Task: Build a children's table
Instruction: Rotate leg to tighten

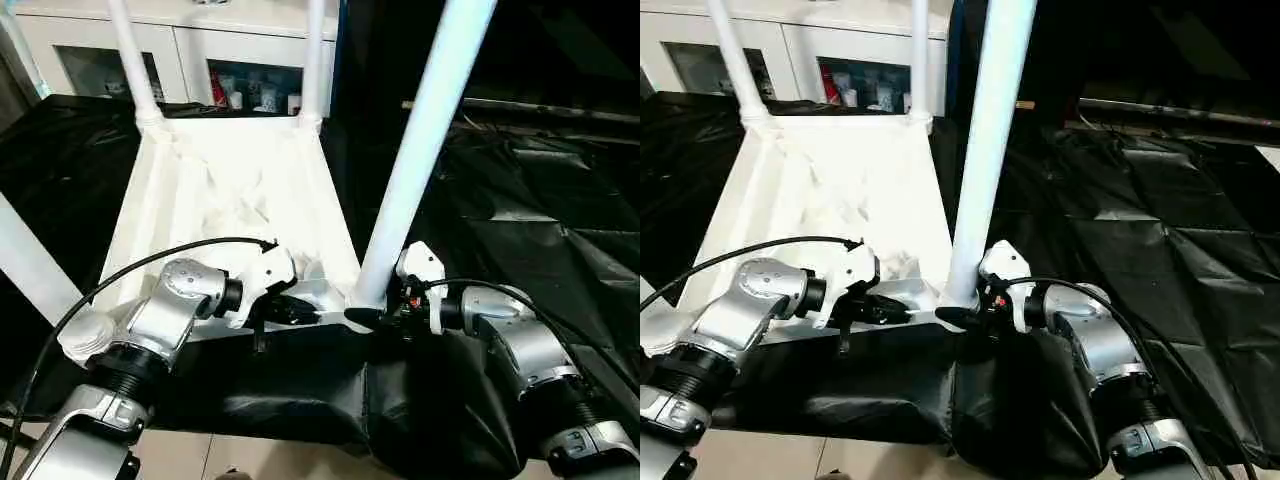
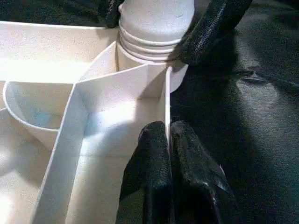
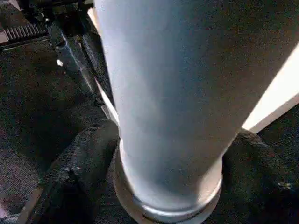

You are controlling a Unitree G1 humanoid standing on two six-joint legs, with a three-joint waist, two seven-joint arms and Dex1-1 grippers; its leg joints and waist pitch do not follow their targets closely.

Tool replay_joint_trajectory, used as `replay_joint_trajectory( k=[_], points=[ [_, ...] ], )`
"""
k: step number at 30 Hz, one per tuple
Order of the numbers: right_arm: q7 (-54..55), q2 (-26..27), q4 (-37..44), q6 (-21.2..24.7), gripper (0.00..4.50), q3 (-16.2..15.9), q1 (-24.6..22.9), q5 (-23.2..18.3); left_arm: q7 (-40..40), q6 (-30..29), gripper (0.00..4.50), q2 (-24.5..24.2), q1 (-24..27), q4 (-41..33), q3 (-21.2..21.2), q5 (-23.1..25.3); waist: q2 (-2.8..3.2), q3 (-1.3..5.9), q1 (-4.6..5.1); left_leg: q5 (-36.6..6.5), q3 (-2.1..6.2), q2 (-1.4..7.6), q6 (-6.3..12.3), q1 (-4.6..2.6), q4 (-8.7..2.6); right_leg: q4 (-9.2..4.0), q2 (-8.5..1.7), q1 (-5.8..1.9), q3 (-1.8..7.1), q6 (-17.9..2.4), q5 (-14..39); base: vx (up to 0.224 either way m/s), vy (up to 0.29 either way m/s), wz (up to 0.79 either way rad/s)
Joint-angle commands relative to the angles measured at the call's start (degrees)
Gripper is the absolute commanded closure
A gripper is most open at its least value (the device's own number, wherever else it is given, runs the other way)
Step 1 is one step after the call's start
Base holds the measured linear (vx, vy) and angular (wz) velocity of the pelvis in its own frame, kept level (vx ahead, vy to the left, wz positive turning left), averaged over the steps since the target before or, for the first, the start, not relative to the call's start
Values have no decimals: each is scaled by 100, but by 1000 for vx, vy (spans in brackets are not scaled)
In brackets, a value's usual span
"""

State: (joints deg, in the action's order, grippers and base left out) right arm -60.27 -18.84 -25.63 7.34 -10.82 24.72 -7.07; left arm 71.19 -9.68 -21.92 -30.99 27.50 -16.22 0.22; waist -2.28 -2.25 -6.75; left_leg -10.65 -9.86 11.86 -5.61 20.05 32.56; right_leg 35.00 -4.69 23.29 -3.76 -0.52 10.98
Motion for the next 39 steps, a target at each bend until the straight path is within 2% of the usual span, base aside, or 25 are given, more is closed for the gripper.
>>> replay_joint_trajectory(
  k=[1, 3, 7, 9, 10, 11, 12, 13, 14, 16, 17, 18, 21, 23, 24, 25, 26, 27, 30, 31, 34, 36, 38, 39],
  points=[
    [-85, -36, 118, 46, 140, -35, -17, -45, 155, -1, 450, 136, 73, -55, -193, -105, -27, 305, 7, -816, -22, 130, 312, -6, -339, -348, -326, -325, 258, -1239, 581, 0, 0, 0],
    [-83, -39, 115, 48, 166, -37, -19, -48, 146, 1, 450, 139, 74, -57, -192, -103, -29, 307, 4, -788, -24, 126, 322, -2, -335, -341, -326, -330, 258, -1247, 534, 0, 0, 0],
    [27, -7, 66, 13, 175, -23, -41, -18, 6, -14, 450, 158, 79, -33, -184, -38, -37, 310, 1, -743, -24, 124, 347, 1, -328, -334, -326, -334, 253, -1258, 494, 0, 0, 0],
    [407, 125, -129, -32, 181, 57, -16, 67, -392, -31, 450, 262, 19, 124, -153, 105, -41, 303, 9, -754, -22, 129, 327, 2, -334, -337, -328, -325, 253, -1245, 553, 0, 0, 0],
    [826, 272, -338, -40, 182, 146, 24, 147, -802, -42, 450, 402, -61, 296, -111, 227, -56, 273, 21, -911, -22, 127, 266, 7, -357, -386, -331, -315, 248, -1179, 888, 0, 0, 0],
    [1150, 391, -486, -16, 183, 218, 54, 193, -1105, -47, 450, 515, -122, 422, -78, 308, -41, 256, 29, -1031, -23, 124, 220, -8, -371, -423, -336, -291, 247, -1130, 1168, 0, 0, 0],
    [1325, 456, -565, 1, 183, 257, 71, 216, -1268, -50, 450, 577, -155, 490, -60, 350, -50, 255, 26, -1221, -13, 122, 101, -38, -377, -469, -360, -292, 250, -1016, 1612, 0, 0, 0],
    [1547, 550, -654, 37, 183, 306, 87, 233, -1500, -80, 450, 680, -205, 582, -34, 399, -94, 258, 44, -1242, -9, 115, 75, -15, -379, -473, -357, -307, 249, -934, 1763, 0, 0, 0],
    [1756, 639, -730, 54, 184, 341, 104, 257, -1665, -117, 450, 771, -243, 647, -20, 427, -78, 269, 23, -1235, 1, 116, 66, -32, -382, -491, -360, -295, 248, -818, 1920, 0, 0, 0],
    [2673, 1049, -1016, 245, 184, 534, 203, 290, -2213, -273, 450, 1122, -363, 823, 3, 511, -67, 247, 59, -1323, -1, 115, 18, -35, -398, -513, -351, -247, 256, -774, 2065, 0, 0, 0],
    [2930, 1167, -1092, 296, 184, 582, 238, 299, -2364, -320, 450, 1220, -397, 868, 8, 532, -85, 257, 66, -1325, 4, 108, 2, -28, -395, -517, -353, -262, 248, -746, 2128, 0, 0, 0],
    [3422, 1398, -1250, 312, 184, 663, 324, 322, -2650, -433, 450, 1431, -461, 948, 14, 562, -58, 261, 62, -1343, 10, 112, -35, -35, -406, -531, -359, -244, 254, -680, 2207, 0, 0, 0],
    [4417, 1902, -1681, 328, 184, 789, 610, 422, -3216, -578, 450, 1875, -598, 1130, 0, 668, -65, 278, 96, -1444, 33, 105, -117, -28, -420, -536, -353, -249, 240, -589, 2217, 0, 0, 0],
    [4215, 2110, -1783, 117, 184, 588, 743, 516, -3386, -511, 450, 2034, -646, 1234, -69, 772, -27, 289, 107, -1489, 25, 97, -70, -34, -405, -535, -344, -236, 247, -614, 1990, 0, 0, 0],
    [4183, 2115, -1777, 89, 184, 568, 747, 520, -3371, -493, 450, 2038, -645, 1240, -86, 781, -51, 295, 109, -1409, 23, 94, -19, 1, -406, -516, -330, -269, 241, -634, 1781, 0, 0, 0],
    [4074, 2134, -1723, 29, 184, 572, 751, 463, -3314, -430, 450, 2037, -640, 1256, -118, 792, -52, 304, 98, -1344, 20, 93, 7, 4, -399, -506, -331, -273, 245, -649, 1662, 0, 0, 0],
    [4018, 2146, -1685, 11, 128, 600, 750, 407, -3284, -396, 450, 2033, -638, 1263, -126, 790, -42, 312, 98, -1240, 16, 95, 46, 12, -393, -477, -327, -283, 247, -707, 1427, 0, 0, 0],
    [3895, 2129, -1670, 31, 114, 665, 760, 319, -3222, -359, 450, 2000, -628, 1260, -117, 774, -44, 305, 97, -1221, 6, 92, 88, 10, -392, -474, -320, -282, 245, -754, 1328, 0, 0, 0],
    [3587, 2015, -1633, -3, 104, 665, 772, 303, -3098, -268, 450, 1903, -622, 1248, -81, 744, -41, 302, 95, -1281, 9, 94, 123, 18, -399, -488, -335, -292, 242, -760, 1468, 0, 0, 0],
    [3263, 1830, -1535, -19, 78, 572, 740, 308, -2858, -162, 450, 1783, -605, 1190, -49, 674, -42, 295, 96, -1342, 11, 96, 125, 11, -404, -505, -335, -284, 238, -744, 1586, 0, 0, 0],
    [2701, 1528, -1337, -58, 58, 395, 648, 316, -2545, -49, 450, 1602, -577, 1128, -22, 603, -33, 295, 93, -1372, 11, 101, 172, 23, -401, -514, -337, -290, 241, -738, 1623, 0, 0, 0],
    [2438, 1375, -1237, -101, 58, 310, 595, 338, -2415, -1, 450, 1513, -565, 1112, -12, 582, -36, 300, 88, -1321, 7, 105, 192, 16, -398, -505, -342, -286, 244, -772, 1572, 0, 0, 0],
    [1788, 911, -936, -234, 58, 155, 436, 381, -1897, 188, 450, 1212, -497, 1012, -13, 486, -42, 302, 74, -1273, 2, 107, 230, 24, -387, -503, -338, -302, 240, -775, 1511, 0, 0, 0],
    [1711, 850, -893, -246, 58, 148, 416, 380, -1802, 222, 450, 1166, -481, 983, -16, 463, -41, 301, 60, -1257, 8, 111, 243, 24, -389, -502, -347, -303, 240, -783, 1480, 0, 0, 0]
  ],
)
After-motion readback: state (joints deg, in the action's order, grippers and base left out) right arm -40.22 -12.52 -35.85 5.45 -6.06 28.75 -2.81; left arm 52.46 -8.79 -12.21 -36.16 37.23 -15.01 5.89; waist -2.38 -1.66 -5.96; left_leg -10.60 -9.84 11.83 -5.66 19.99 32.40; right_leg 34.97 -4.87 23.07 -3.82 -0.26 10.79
